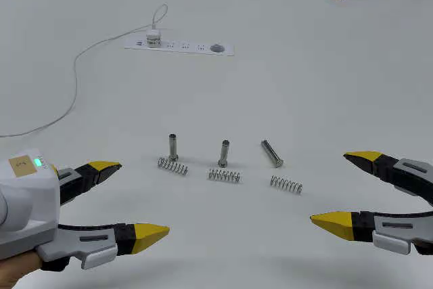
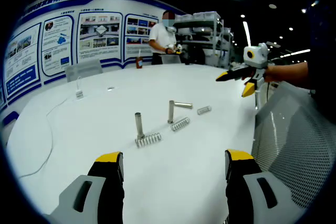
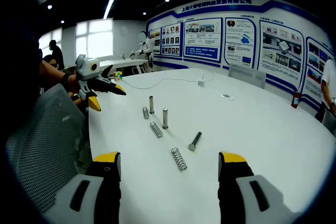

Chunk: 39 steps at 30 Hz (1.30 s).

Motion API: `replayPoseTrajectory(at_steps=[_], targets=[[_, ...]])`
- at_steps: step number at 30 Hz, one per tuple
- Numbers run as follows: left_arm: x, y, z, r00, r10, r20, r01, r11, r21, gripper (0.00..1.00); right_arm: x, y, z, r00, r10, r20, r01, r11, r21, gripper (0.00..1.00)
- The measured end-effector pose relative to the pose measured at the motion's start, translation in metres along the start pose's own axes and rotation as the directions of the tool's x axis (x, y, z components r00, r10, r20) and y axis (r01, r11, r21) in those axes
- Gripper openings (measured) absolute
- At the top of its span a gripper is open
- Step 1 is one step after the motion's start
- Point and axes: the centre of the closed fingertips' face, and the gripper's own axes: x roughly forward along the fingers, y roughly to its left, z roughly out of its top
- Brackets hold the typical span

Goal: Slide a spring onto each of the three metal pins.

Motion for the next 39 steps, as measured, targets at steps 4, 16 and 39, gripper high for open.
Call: replayPoseTrajectory(at_steps=[4, 16, 39], targets=[[-0.001, -0.0014, -0.0005, 1.0, 0.0, 0.0, 0.0, 1.0, 0.0, 0.81, 0.0008, -0.0003, 0.0015, 1.0, 0.0, 0.003, 0.0, 1.0, 0.003, 0.77], [-0.0033, -0.0013, 0.0011, 0.9999, 0.009, 0.007, -0.009, 1.0, 0.002, 0.81, 0.0026, -0.0002, 0.0053, 1.0, 0.006, 0.003, -0.006, 1.0, 0.001, 0.76], [0.0036, -0.0035, -0.0002, 0.9999, -0.01, 0.0, 0.01, 1.0, 0.001, 0.8, 0.0039, -0.0089, 0.0068, 0.9997, -0.022, -0.009, 0.022, 0.999, 0.038, 0.73]])
